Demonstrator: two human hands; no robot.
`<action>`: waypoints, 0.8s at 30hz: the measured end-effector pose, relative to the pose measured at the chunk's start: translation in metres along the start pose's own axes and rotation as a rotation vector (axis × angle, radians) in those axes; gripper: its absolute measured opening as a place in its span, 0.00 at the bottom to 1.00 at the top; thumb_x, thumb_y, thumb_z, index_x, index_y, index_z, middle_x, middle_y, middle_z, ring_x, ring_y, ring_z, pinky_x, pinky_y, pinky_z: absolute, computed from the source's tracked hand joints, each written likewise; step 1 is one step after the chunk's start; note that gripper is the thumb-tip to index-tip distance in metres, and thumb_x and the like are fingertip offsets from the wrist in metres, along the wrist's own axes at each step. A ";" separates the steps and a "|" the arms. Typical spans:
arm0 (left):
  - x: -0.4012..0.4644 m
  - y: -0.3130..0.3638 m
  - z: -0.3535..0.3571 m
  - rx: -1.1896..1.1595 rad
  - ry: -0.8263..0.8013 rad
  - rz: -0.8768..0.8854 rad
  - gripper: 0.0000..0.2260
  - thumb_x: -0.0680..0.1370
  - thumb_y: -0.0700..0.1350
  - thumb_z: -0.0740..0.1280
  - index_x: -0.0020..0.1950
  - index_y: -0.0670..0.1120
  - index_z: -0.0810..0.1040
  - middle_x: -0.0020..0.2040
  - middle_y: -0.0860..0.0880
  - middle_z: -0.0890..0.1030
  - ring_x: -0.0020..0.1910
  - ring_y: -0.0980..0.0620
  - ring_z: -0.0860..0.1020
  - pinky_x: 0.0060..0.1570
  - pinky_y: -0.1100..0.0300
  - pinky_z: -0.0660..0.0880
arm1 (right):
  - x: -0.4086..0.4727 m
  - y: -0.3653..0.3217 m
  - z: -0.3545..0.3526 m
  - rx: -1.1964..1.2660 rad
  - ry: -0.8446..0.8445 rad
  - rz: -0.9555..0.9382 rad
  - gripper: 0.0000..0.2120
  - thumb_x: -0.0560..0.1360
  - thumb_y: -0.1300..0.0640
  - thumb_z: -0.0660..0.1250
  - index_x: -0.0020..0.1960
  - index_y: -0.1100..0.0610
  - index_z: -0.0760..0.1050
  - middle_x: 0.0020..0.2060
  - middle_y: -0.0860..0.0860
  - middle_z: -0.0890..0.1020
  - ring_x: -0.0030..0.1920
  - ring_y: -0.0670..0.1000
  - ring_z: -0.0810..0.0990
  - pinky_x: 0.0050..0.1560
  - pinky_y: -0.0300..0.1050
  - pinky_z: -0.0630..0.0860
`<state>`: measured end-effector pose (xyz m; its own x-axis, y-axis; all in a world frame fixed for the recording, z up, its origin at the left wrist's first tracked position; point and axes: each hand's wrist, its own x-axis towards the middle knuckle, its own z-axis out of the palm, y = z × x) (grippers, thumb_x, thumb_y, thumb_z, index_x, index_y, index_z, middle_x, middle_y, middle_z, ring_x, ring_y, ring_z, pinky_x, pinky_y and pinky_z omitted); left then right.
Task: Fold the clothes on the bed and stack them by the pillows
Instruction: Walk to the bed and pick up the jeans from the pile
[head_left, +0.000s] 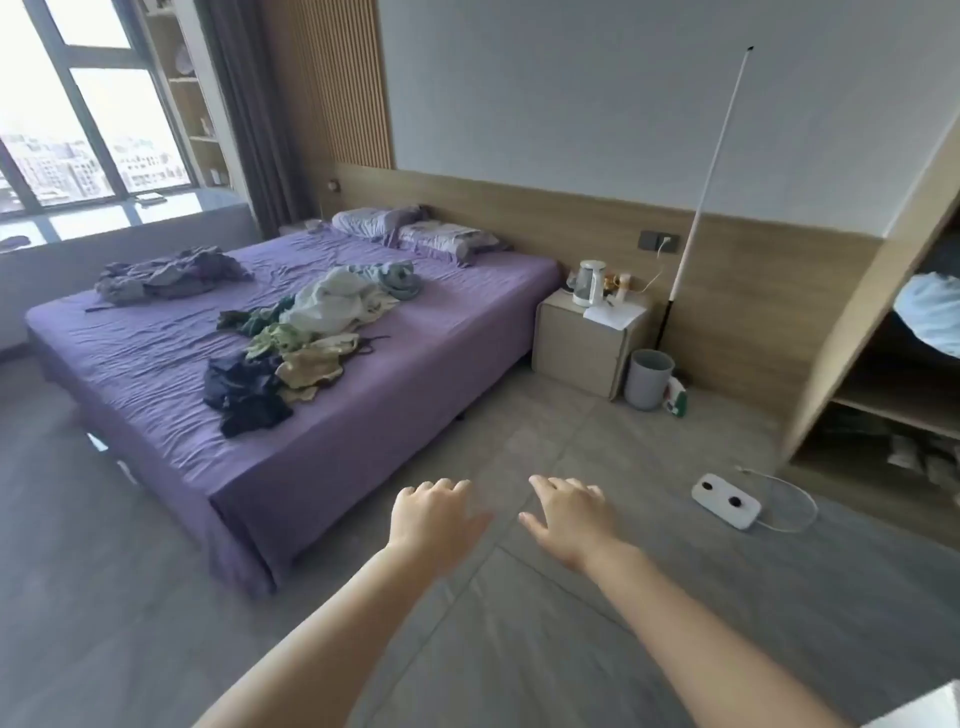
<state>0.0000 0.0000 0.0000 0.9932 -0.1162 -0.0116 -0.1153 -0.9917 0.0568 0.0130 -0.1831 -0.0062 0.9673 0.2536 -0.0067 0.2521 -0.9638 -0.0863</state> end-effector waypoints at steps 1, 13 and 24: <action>0.003 -0.006 0.006 -0.006 -0.014 0.005 0.19 0.78 0.63 0.54 0.58 0.51 0.72 0.55 0.51 0.78 0.57 0.48 0.75 0.54 0.55 0.67 | 0.004 -0.004 0.004 -0.001 -0.023 0.014 0.23 0.77 0.41 0.56 0.67 0.52 0.65 0.62 0.50 0.75 0.63 0.54 0.71 0.59 0.49 0.66; 0.046 -0.055 0.072 -0.082 -0.199 0.020 0.19 0.78 0.63 0.55 0.53 0.50 0.73 0.54 0.50 0.79 0.56 0.47 0.76 0.54 0.54 0.67 | 0.046 -0.031 0.070 0.035 -0.156 0.126 0.21 0.77 0.41 0.56 0.64 0.53 0.68 0.61 0.51 0.76 0.63 0.55 0.71 0.58 0.49 0.67; 0.091 -0.060 0.118 -0.042 -0.282 0.032 0.24 0.76 0.66 0.53 0.61 0.53 0.75 0.57 0.51 0.78 0.60 0.48 0.74 0.58 0.54 0.67 | 0.095 -0.010 0.116 0.071 -0.289 0.119 0.22 0.77 0.41 0.55 0.65 0.52 0.67 0.63 0.50 0.75 0.65 0.52 0.69 0.62 0.48 0.65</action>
<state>0.0948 0.0421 -0.1226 0.9442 -0.1639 -0.2856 -0.1400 -0.9848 0.1024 0.0986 -0.1401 -0.1218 0.9390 0.1624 -0.3032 0.1257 -0.9826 -0.1370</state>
